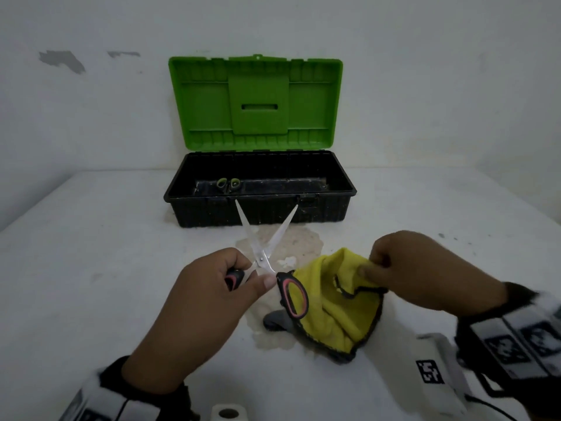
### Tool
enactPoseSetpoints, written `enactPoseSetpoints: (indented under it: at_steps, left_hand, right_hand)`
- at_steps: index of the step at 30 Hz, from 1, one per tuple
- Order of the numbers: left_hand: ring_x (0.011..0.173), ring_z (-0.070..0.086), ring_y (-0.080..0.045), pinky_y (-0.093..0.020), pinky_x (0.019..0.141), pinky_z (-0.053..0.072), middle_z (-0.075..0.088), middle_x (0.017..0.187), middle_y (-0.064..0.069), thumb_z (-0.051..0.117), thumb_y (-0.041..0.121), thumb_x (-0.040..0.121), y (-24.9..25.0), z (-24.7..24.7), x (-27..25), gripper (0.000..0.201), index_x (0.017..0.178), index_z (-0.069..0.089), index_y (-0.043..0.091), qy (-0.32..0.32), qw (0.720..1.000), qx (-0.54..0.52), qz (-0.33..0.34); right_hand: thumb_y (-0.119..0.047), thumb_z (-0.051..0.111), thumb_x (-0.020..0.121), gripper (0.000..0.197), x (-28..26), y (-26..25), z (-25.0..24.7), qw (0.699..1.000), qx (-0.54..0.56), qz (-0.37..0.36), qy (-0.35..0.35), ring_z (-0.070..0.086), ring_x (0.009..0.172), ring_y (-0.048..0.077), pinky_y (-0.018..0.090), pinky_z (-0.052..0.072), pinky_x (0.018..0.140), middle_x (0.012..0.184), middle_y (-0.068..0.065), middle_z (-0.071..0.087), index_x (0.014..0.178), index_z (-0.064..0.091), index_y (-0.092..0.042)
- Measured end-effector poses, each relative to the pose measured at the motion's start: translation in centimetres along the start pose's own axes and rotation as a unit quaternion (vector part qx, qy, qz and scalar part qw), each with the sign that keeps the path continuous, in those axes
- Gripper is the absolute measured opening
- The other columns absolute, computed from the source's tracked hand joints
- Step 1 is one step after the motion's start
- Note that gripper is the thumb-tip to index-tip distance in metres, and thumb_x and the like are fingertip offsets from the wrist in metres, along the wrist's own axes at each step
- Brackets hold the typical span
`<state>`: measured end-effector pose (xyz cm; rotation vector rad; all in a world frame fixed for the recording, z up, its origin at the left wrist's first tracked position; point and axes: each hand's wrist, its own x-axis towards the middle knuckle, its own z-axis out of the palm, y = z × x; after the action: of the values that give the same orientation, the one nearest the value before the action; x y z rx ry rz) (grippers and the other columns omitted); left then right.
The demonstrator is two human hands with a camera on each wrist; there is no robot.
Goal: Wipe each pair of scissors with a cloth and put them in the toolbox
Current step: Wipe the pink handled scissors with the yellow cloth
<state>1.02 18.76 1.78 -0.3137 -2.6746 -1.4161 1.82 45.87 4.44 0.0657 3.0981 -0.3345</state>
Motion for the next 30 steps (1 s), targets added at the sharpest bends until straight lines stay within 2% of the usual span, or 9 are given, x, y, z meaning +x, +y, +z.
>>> enactPoseSetpoints:
  at_steps: [2,5,8,11,15,18,22,25,30]
  left_hand:
    - [0.051,0.042,-0.007,-0.014,0.049,0.036,0.048,0.058,0.004,0.072,0.052,0.074,0.1,-0.2,0.0,0.032,0.069,0.06,0.022,0.007,1.0,0.005,0.003]
    - [0.05,0.045,-0.004,-0.01,0.047,0.039,0.051,0.057,0.005,0.074,0.052,0.071,0.5,-0.2,0.2,0.032,0.069,0.06,0.024,0.013,1.0,0.008,0.011]
    - [0.05,0.047,0.0,-0.008,0.049,0.039,0.052,0.056,0.005,0.076,0.052,0.069,1.0,0.1,0.1,0.031,0.067,0.06,0.025,0.014,0.999,0.021,0.022]
    - [0.054,0.05,0.002,-0.008,0.051,0.039,0.054,0.056,0.008,0.076,0.054,0.067,1.4,0.3,-0.1,0.031,0.066,0.06,0.028,0.014,0.999,0.029,0.028]
    - [0.059,0.057,-0.012,-0.021,0.053,0.045,0.061,0.063,0.005,0.074,0.053,0.068,1.3,0.4,-0.2,0.028,0.069,0.065,0.026,0.016,0.998,0.048,0.049]
    - [0.063,0.06,-0.016,-0.026,0.057,0.05,0.064,0.065,0.003,0.074,0.047,0.072,1.4,0.6,-0.2,0.024,0.073,0.068,0.024,0.019,0.996,0.065,0.061]
    - [0.061,0.059,-0.009,-0.021,0.056,0.05,0.062,0.064,0.009,0.076,0.043,0.074,1.6,0.8,-0.7,0.019,0.074,0.066,0.027,0.021,0.995,0.061,0.076]
    - [0.059,0.055,-0.006,-0.011,0.053,0.04,0.057,0.062,0.012,0.075,0.045,0.074,1.6,1.0,-0.9,0.02,0.073,0.062,0.03,0.024,0.993,0.075,0.089]
    - [0.056,0.05,-0.01,-0.019,0.052,0.041,0.057,0.058,0.008,0.065,0.064,0.063,1.1,1.1,-1.1,0.036,0.07,0.064,0.028,0.018,0.991,0.069,0.109]
  right_hand:
    - [-0.036,0.067,0.086,0.026,-1.3,-0.1,-0.9,0.992,0.111,0.0,0.064,0.059,0.061,0.009,0.02,0.04,0.054,0.069,-0.003,0.066,0.068,0.064,-0.019]
    - [-0.024,0.071,0.085,0.018,-3.3,-1.3,-1.0,0.943,0.297,-0.016,0.152,0.068,0.063,0.017,0.029,0.053,0.061,0.083,-0.012,0.074,0.069,0.066,-0.018]
    - [-0.013,0.068,0.086,0.015,-4.4,-3.2,0.0,0.883,0.419,-0.042,0.208,0.064,0.054,0.013,0.02,0.05,0.054,0.074,-0.007,0.074,0.072,0.063,-0.012]
    - [-0.016,0.071,0.086,0.016,-5.0,-5.4,1.2,0.882,0.416,-0.085,0.206,0.051,0.045,0.006,0.014,0.039,0.045,0.06,-0.005,0.066,0.077,0.059,-0.02]
    - [-0.024,0.071,0.085,0.014,-4.7,-7.4,2.5,0.907,0.354,-0.119,0.192,0.062,0.064,0.002,0.006,0.039,0.051,0.078,-0.017,0.067,0.082,0.059,-0.03]
    - [-0.029,0.072,0.083,0.011,-4.3,-8.4,3.4,0.908,0.345,-0.103,0.217,0.062,0.08,-0.001,0.005,0.043,0.059,0.09,-0.022,0.063,0.084,0.061,-0.032]
    - [-0.034,0.078,0.079,0.016,-3.6,-8.7,4.6,0.89,0.372,-0.049,0.26,0.062,0.076,0.003,0.008,0.044,0.057,0.077,-0.015,0.065,0.079,0.063,-0.029]
    - [-0.04,0.08,0.075,0.024,-3.4,-8.9,4.9,0.882,0.387,-0.007,0.267,0.062,0.067,0.007,0.014,0.046,0.052,0.068,-0.009,0.064,0.074,0.062,-0.025]
    - [-0.047,0.081,0.071,0.04,-3.0,-7.9,5.1,0.843,0.46,0.041,0.277,0.056,0.049,0.016,0.031,0.046,0.046,0.056,0.006,0.061,0.065,0.055,-0.016]
